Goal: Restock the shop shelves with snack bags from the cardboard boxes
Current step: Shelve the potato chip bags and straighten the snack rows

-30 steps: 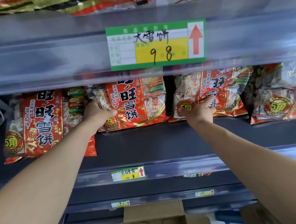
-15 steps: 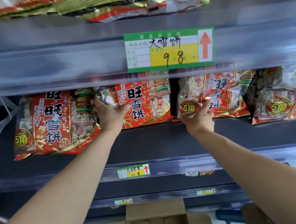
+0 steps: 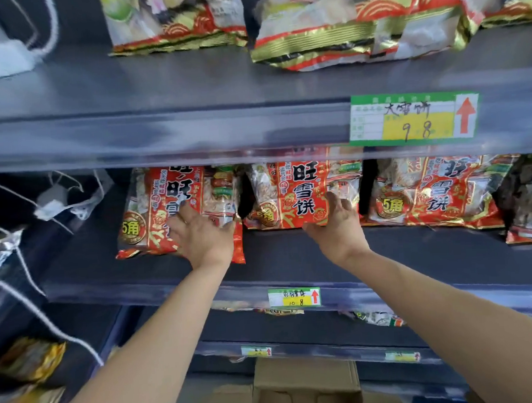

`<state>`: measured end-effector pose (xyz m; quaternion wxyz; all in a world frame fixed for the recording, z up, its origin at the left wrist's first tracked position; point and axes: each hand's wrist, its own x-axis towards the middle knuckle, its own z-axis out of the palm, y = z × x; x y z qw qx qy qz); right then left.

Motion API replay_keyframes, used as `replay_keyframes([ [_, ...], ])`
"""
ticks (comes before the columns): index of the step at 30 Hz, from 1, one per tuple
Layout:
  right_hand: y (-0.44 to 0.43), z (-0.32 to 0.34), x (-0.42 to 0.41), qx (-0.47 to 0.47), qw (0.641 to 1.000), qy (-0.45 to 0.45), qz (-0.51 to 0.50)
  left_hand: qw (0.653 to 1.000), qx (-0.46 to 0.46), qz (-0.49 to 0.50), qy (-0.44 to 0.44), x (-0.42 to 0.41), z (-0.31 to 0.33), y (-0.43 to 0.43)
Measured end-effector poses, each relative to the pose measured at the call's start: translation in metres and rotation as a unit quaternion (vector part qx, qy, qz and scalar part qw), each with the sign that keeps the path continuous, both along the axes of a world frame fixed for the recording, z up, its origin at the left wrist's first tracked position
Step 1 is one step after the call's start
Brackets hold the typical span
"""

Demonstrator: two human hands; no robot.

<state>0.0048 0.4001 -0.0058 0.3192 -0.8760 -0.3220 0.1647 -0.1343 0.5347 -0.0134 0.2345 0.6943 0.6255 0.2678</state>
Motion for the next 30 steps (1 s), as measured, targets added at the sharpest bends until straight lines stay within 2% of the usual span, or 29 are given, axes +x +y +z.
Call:
replay_keyframes([
  [3,0.024,0.004,-0.031,0.008,0.997,0.047,0.066,0.986,-0.127,0.084,-0.064,-0.026,-0.003,0.014],
  [7,0.063,0.004,-0.072,0.007,0.978,0.156,0.135,0.965,-0.191,0.072,-0.168,-0.042,-0.016,0.032],
  [11,0.109,-0.011,-0.087,-0.011,0.966,0.246,0.077,0.949,-0.215,0.056,-0.224,-0.050,-0.026,0.053],
  [13,0.126,-0.018,-0.089,0.017,0.940,0.340,0.021,0.940,-0.227,0.041,-0.250,-0.054,-0.031,0.062],
  [15,0.137,-0.022,-0.092,0.065,0.922,0.381,-0.018,0.931,-0.231,0.032,-0.280,-0.056,-0.034,0.068],
  [18,0.151,-0.026,-0.095,0.125,0.940,0.315,-0.030,0.915,-0.234,0.001,-0.328,-0.056,-0.037,0.079],
  [20,0.156,-0.022,-0.092,0.156,0.948,0.274,-0.047,0.910,-0.250,-0.042,-0.328,-0.056,-0.033,0.087],
  [22,0.160,-0.022,-0.087,0.150,0.950,0.262,-0.078,0.908,-0.271,-0.085,-0.309,-0.054,-0.024,0.093],
  [25,0.159,-0.026,-0.089,0.059,0.979,0.191,-0.042,0.910,-0.283,-0.118,-0.280,-0.051,-0.015,0.098],
  [30,0.149,-0.027,-0.104,0.100,0.987,0.127,0.001,0.913,-0.277,-0.119,-0.275,-0.056,-0.021,0.095],
])
